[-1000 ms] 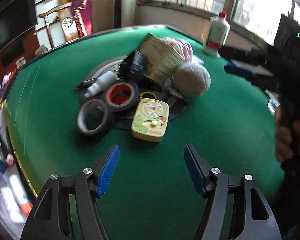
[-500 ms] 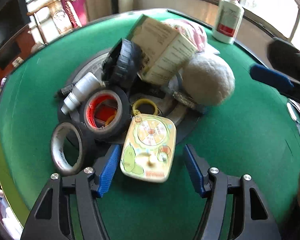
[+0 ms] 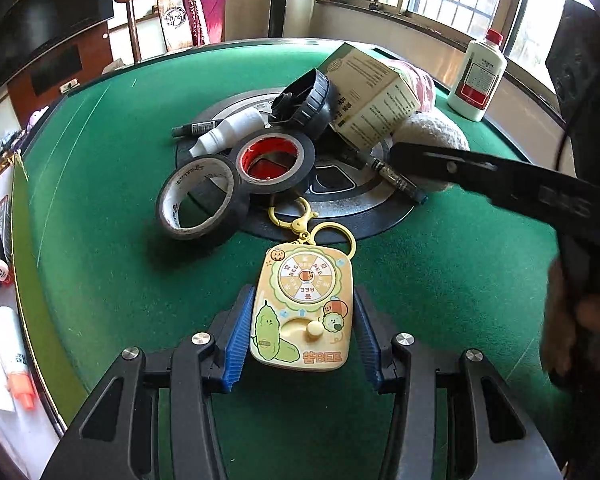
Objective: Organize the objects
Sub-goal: 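Lift the keychain with the left gripper while the right grasps a clear spray bottle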
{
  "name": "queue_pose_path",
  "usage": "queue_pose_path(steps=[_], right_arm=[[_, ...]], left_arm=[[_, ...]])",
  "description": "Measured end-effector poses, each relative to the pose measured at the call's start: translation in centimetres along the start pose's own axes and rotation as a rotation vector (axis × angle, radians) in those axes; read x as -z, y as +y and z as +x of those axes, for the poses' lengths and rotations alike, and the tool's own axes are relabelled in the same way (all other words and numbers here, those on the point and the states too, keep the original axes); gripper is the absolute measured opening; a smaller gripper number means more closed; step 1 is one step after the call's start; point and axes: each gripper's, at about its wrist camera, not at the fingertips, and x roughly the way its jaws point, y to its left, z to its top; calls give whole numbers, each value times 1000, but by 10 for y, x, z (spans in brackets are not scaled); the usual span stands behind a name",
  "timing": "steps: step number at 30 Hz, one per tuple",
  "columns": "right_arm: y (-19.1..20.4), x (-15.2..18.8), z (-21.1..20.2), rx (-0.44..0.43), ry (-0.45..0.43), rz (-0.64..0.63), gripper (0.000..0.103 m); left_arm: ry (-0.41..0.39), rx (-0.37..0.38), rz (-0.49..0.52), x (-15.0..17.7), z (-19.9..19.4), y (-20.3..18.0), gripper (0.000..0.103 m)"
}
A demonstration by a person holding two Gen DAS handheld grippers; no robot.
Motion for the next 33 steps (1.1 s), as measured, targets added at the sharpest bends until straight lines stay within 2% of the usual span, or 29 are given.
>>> queue_pose_path(steps=[2,5,10,11,15,18,21,25,28,33], right_arm=[[-5,-2,1,59,0,-31,29],[-11,-3,7,53,27,-39,23],[3,1,22,191,82,-195,19],[5,0,23,221,79,-209,19],[-6,-1,30,251,123,-210,15],[-14,-1,29,228,135,-200,9],[-17,3,24,211,134,-183,8],[-20,9,7,28,135,-62,8],[-9,12,5,-88,136,-16,8],[1,16,-2,-119,116,-30,8]], left_arm=[[-1,-16,20,2,0,-2,41],[-5,-48,52,0,5,-5,41],[-7,-48,51,-3,8,-6,41],[-7,-49,54,-3,8,-7,42],[-13,-80,84,-2,10,-12,42],[-14,-75,75,-2,10,-11,42],[-11,-70,64,-2,8,-9,41],[-5,-30,23,-4,6,-2,41],[-15,-29,10,-5,3,1,41],[-51,-14,0,-9,-7,3,41]])
